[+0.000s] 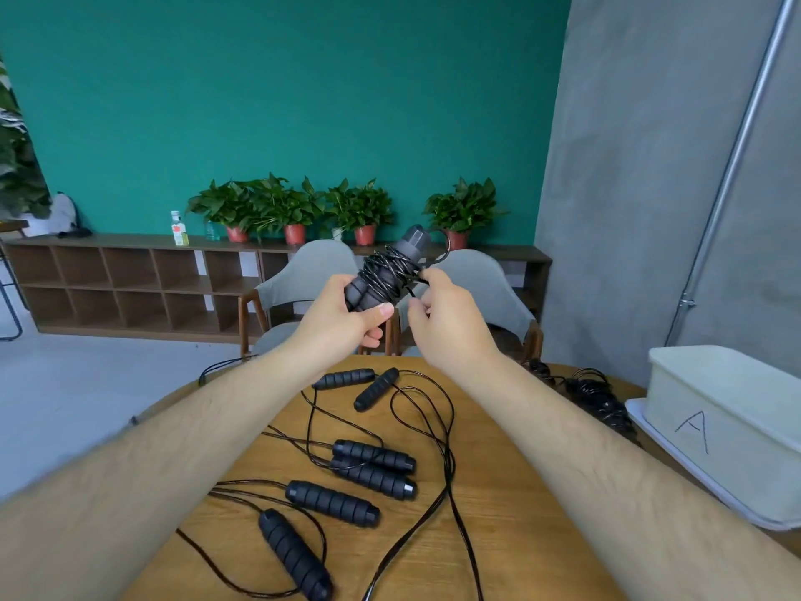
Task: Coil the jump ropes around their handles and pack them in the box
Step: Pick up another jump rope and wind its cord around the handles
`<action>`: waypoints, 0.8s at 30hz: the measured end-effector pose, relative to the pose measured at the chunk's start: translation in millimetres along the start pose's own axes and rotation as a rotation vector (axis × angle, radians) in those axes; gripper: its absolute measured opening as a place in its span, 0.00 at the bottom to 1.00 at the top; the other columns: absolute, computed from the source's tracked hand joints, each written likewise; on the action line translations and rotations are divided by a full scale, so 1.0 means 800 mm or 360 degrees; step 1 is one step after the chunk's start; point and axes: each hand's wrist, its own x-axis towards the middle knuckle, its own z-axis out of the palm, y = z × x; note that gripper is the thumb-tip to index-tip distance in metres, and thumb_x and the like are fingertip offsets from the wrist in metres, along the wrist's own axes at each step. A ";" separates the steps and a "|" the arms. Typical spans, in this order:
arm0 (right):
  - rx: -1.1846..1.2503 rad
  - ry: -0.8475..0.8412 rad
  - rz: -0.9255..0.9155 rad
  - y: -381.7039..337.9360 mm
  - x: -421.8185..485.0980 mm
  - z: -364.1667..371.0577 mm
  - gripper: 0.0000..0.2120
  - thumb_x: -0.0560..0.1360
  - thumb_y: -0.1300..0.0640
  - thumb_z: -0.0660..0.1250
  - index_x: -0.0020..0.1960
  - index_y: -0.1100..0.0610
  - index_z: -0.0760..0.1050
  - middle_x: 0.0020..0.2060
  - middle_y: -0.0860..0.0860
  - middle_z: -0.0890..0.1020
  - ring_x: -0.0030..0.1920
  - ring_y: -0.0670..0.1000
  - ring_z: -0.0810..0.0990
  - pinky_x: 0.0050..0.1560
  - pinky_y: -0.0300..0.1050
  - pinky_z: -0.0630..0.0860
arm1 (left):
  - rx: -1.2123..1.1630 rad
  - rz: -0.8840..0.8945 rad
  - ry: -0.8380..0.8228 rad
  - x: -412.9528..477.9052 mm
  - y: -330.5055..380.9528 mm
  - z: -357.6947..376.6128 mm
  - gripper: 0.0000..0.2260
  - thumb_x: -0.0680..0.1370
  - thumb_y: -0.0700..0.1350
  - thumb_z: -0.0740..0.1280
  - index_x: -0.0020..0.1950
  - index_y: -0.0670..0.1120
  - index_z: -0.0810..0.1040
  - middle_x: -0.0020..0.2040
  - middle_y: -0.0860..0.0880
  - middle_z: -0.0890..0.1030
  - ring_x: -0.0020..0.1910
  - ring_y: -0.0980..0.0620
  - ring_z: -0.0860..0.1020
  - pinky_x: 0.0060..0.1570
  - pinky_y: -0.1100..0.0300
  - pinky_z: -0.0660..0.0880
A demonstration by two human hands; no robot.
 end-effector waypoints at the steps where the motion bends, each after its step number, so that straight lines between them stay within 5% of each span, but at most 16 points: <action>1: 0.0016 0.0039 -0.0006 -0.002 0.000 0.000 0.19 0.83 0.58 0.61 0.72 0.60 0.67 0.43 0.49 0.81 0.46 0.50 0.79 0.45 0.41 0.74 | -0.0008 -0.0016 0.0000 -0.002 -0.001 0.002 0.21 0.78 0.45 0.73 0.67 0.44 0.69 0.52 0.44 0.81 0.43 0.50 0.83 0.49 0.48 0.84; 7: 0.0428 0.0169 0.0133 -0.004 0.000 0.005 0.20 0.79 0.59 0.68 0.71 0.59 0.71 0.39 0.42 0.77 0.39 0.35 0.77 0.42 0.22 0.70 | -0.0221 -0.0197 -0.0120 -0.005 -0.008 0.006 0.19 0.79 0.48 0.73 0.65 0.43 0.73 0.54 0.46 0.82 0.42 0.48 0.85 0.49 0.47 0.84; 12: 0.0605 0.0188 0.0147 -0.002 -0.004 0.008 0.19 0.77 0.60 0.71 0.66 0.57 0.74 0.40 0.44 0.78 0.38 0.39 0.76 0.49 0.31 0.75 | -0.0378 -0.0304 -0.0268 -0.009 -0.019 0.010 0.16 0.80 0.49 0.71 0.66 0.46 0.75 0.60 0.44 0.82 0.46 0.44 0.85 0.47 0.50 0.82; 17: 0.0739 0.0258 0.0012 0.000 -0.015 0.014 0.17 0.77 0.58 0.71 0.65 0.54 0.74 0.45 0.51 0.79 0.39 0.41 0.76 0.47 0.38 0.79 | -0.0614 -0.0333 -0.0502 -0.016 -0.027 0.014 0.24 0.77 0.56 0.70 0.69 0.46 0.76 0.60 0.41 0.83 0.49 0.43 0.82 0.45 0.52 0.79; 21: 0.0608 0.0363 -0.0174 0.000 -0.014 0.014 0.20 0.77 0.52 0.72 0.67 0.56 0.77 0.47 0.47 0.79 0.48 0.44 0.78 0.48 0.32 0.76 | -0.0509 -0.0179 -0.0469 -0.019 -0.028 0.018 0.26 0.76 0.59 0.67 0.73 0.51 0.73 0.63 0.46 0.83 0.57 0.41 0.83 0.55 0.48 0.78; 24: 0.0460 0.0390 -0.0305 0.000 -0.013 0.011 0.19 0.77 0.49 0.71 0.65 0.57 0.78 0.47 0.48 0.79 0.49 0.40 0.76 0.49 0.27 0.71 | -0.0479 -0.0078 -0.0470 -0.019 -0.023 0.019 0.26 0.76 0.57 0.68 0.74 0.56 0.68 0.65 0.50 0.82 0.57 0.43 0.84 0.52 0.49 0.78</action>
